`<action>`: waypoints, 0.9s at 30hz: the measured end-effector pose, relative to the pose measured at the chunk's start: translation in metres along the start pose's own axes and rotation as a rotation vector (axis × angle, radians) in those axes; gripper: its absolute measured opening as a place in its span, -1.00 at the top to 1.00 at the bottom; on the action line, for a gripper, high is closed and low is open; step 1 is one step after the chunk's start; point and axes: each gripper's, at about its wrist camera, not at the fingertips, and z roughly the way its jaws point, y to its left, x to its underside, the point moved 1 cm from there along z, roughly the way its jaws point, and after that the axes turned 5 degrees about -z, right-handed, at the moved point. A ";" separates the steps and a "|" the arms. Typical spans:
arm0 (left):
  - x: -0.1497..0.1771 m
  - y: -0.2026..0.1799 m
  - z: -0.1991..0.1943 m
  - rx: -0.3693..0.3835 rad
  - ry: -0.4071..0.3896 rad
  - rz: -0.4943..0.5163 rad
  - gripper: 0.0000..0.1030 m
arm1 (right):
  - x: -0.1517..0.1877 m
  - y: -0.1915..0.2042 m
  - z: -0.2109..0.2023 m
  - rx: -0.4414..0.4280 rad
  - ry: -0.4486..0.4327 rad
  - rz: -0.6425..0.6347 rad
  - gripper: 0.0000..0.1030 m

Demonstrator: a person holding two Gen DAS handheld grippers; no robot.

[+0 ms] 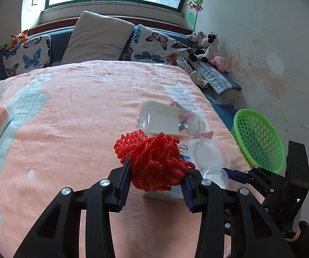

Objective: Collect trash
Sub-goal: 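Grasp the clear plastic lid with the right tool and lift it toward the basket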

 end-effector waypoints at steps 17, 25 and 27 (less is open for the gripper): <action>-0.002 -0.066 0.002 0.066 0.009 0.089 0.23 | 0.017 -0.044 -0.059 0.087 -0.073 0.090 -0.14; -0.003 -0.102 0.011 0.094 0.024 0.138 0.23 | 0.033 -0.078 -0.081 0.146 -0.093 0.153 -0.14; -0.004 -0.113 0.015 0.099 0.028 0.150 0.23 | 0.038 -0.087 -0.084 0.158 -0.094 0.170 -0.14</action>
